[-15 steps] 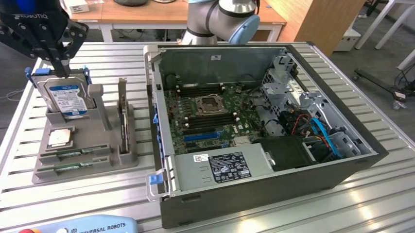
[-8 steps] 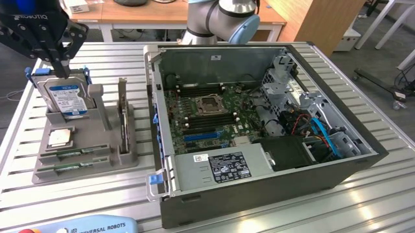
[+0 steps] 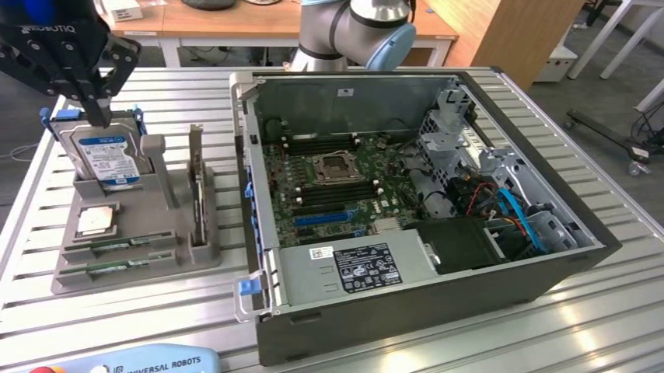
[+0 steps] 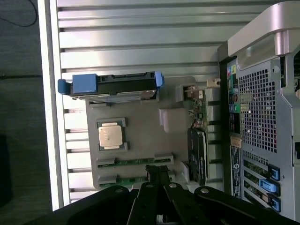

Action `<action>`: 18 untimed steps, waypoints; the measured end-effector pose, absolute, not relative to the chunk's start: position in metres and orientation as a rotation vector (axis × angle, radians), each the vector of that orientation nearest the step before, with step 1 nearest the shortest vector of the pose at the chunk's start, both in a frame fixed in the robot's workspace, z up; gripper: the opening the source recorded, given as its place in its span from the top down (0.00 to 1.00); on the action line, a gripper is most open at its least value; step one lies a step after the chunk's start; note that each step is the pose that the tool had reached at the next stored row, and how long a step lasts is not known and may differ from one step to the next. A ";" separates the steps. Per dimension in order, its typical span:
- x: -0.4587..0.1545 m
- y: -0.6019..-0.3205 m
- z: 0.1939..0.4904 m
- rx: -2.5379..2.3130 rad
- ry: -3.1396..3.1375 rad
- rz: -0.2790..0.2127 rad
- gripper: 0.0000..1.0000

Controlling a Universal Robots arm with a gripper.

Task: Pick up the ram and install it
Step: 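Reach for the ram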

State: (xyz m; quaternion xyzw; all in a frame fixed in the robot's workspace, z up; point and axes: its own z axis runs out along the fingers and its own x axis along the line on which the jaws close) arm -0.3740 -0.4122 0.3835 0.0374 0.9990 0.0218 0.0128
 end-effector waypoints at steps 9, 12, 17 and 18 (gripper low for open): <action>-0.374 -0.417 0.383 0.117 3.113 0.068 0.90; -0.374 -0.419 0.383 0.117 3.113 0.068 0.90; -0.374 -0.419 0.383 0.116 3.113 0.068 0.90; -0.374 -0.419 0.383 0.117 3.113 0.068 0.90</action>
